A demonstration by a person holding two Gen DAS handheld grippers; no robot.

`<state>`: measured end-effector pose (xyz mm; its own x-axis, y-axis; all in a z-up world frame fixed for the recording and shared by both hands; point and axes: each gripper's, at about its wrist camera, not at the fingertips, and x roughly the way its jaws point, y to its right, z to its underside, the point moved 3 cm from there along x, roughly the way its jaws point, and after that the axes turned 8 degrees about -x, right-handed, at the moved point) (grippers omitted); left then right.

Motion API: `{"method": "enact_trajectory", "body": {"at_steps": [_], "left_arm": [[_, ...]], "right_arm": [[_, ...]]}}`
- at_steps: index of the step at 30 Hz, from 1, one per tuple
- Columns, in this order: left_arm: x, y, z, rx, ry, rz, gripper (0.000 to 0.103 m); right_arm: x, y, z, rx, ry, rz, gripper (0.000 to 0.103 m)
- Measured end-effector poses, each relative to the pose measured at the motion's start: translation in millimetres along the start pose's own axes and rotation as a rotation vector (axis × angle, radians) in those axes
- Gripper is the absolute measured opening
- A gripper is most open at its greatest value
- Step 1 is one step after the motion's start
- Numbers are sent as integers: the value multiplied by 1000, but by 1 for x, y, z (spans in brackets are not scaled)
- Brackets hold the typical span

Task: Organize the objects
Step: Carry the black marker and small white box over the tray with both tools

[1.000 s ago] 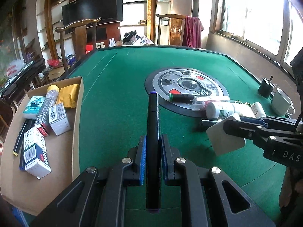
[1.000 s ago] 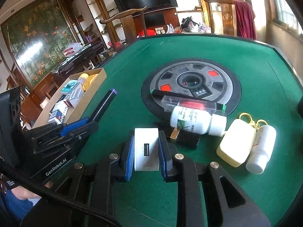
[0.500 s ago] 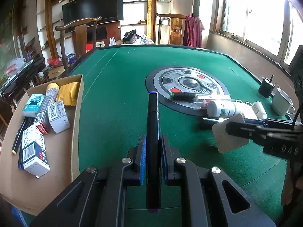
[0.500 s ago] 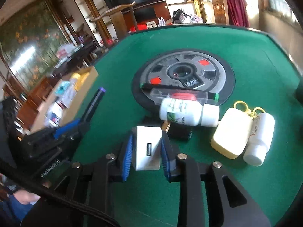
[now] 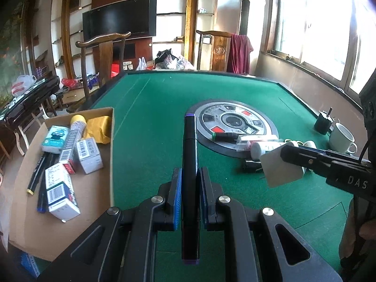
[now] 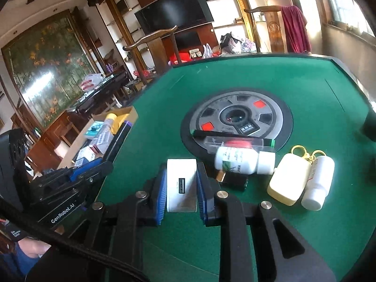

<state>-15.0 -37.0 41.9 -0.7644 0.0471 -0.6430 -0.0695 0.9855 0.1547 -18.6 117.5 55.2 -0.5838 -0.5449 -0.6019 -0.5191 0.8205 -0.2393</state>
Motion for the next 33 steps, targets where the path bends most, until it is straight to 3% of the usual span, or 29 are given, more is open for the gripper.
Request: {"method": "enact_trajectory", "body": {"at_steps": [8,17,33], "left_arm": [[-16,-25,-1,-22,28,-20,12],[-35,-72,-9,-82,71,-52,12],[-39,-183,3,-246,67,-145,12]], "right_arm": [[1,-23,-6,17,17,-43,20],[10,-76,-32,-44,35,-99,20],[84,-156,-45,-76,-57,-216,20]]}}
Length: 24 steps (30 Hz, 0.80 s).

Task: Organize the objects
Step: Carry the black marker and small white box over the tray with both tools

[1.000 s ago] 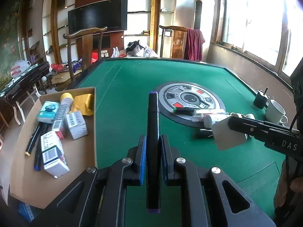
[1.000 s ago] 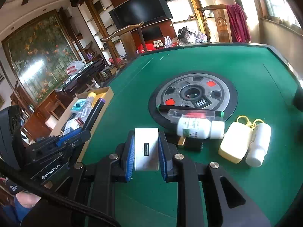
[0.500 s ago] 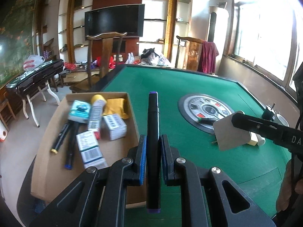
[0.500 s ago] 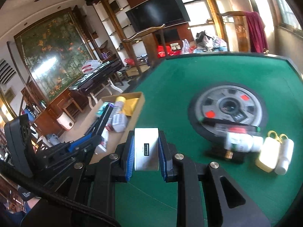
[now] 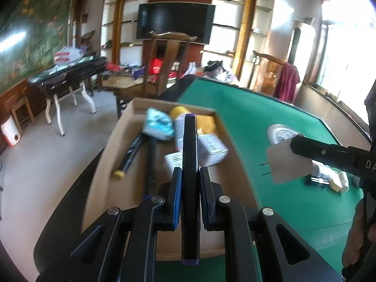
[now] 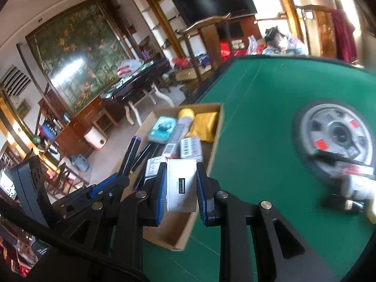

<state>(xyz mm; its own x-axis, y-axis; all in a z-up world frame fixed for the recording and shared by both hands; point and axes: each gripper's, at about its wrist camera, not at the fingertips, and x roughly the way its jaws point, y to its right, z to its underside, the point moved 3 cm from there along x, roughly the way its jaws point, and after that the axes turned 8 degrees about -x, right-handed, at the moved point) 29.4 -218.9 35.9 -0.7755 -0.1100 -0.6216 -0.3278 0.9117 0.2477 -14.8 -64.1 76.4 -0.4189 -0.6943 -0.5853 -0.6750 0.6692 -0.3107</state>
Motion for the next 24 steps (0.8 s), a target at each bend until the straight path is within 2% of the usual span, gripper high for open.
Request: {"method": "enact_trajectory", "body": {"at_steps": [10,18,24], "left_arm": [[24,-36,10,-49,-50,-37,12],[27,-41,15,-59,-58,-31,12],[29,-42,18,-58,-68,-32,12]], "right_arm": [[54,-5,13,39,-95,-32,20],[60,-1,24,70,-121,-42,20],[57,-8,28,30,-121,-27,20]]}}
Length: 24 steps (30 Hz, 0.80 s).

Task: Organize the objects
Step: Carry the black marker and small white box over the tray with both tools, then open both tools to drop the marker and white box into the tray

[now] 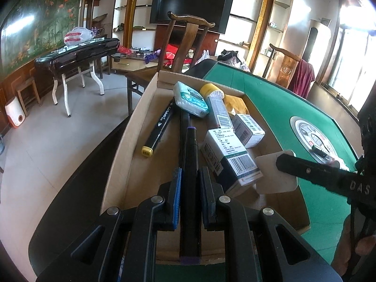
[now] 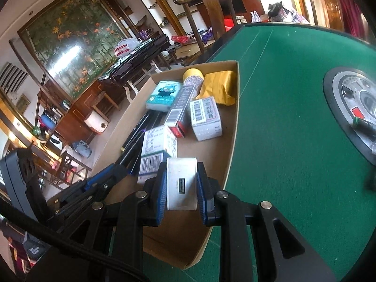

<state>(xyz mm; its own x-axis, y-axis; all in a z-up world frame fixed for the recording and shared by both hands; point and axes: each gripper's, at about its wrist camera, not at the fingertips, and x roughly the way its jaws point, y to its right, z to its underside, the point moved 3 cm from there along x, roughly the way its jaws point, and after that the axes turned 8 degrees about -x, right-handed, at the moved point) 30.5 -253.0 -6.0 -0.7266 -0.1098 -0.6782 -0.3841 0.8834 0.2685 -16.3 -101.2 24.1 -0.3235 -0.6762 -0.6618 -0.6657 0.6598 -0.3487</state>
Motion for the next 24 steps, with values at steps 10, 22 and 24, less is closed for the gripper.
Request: {"method": "enact_trajectory", "body": {"at_steps": [10,22,24], "left_arm": [[-3,5,4,6,1,-8,13],[-22,20,3,27,51,-8,52],[-26,25,2,33,61,-9,52]], "right_arm": [[-1,-15,19,-71,-16,26,22],[-23,-21,29,-108,3,8,27],[-32,-16,29,-96,21,-5,27]]}}
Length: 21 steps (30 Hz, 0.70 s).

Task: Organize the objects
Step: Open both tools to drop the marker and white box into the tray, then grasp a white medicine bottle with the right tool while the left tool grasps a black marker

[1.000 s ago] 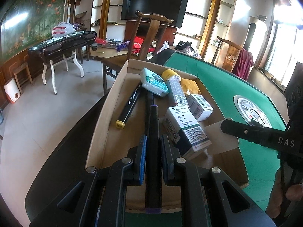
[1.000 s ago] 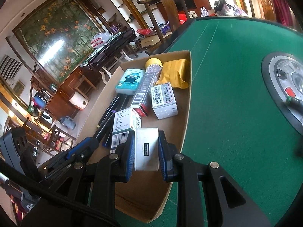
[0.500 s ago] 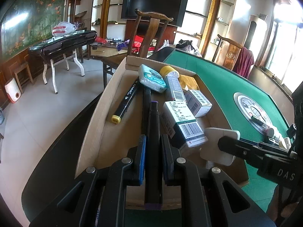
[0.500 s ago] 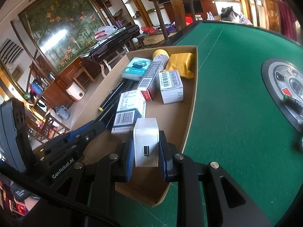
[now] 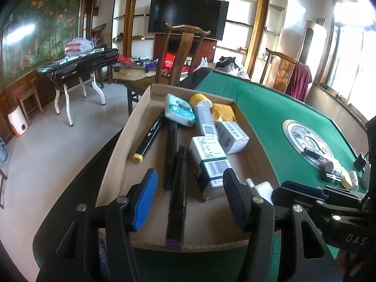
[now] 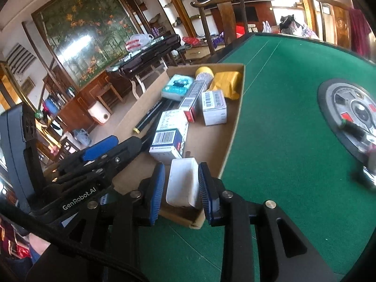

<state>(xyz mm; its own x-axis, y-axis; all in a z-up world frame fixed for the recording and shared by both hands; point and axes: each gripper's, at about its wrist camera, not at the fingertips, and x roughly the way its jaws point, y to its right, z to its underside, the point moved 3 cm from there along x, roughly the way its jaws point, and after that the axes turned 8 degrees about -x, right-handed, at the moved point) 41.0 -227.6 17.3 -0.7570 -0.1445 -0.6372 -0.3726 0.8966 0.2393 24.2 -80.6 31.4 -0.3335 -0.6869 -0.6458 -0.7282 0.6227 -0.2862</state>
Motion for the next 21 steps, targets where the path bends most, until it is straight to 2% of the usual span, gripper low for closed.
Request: {"method": "enact_trajectory", "body": {"at_steps": [6,11,13,14,17,19,21], "left_arm": [[-12,26,-2,52,18,32,52],[-19,68,1,133,15,89,52],[-21,90,5,186,4,119,52],[-21,105,8,222,-6,142,52],[-16,155,23,339,-60,246,52],[-9,185,32,411,-82,284,52],[0,217,41,491,-122,336,52]], "right_arm": [[-29,26,-2,53,56,-14,27],[-71,74,-2,148,119,39,27],[-95,105,2,192,143,127,36],[-107,122,6,217,153,183,36],[-147,177,23,298,169,407,40],[-167,205,36,335,161,547,41],[-183,231,49,400,164,593,41]]}}
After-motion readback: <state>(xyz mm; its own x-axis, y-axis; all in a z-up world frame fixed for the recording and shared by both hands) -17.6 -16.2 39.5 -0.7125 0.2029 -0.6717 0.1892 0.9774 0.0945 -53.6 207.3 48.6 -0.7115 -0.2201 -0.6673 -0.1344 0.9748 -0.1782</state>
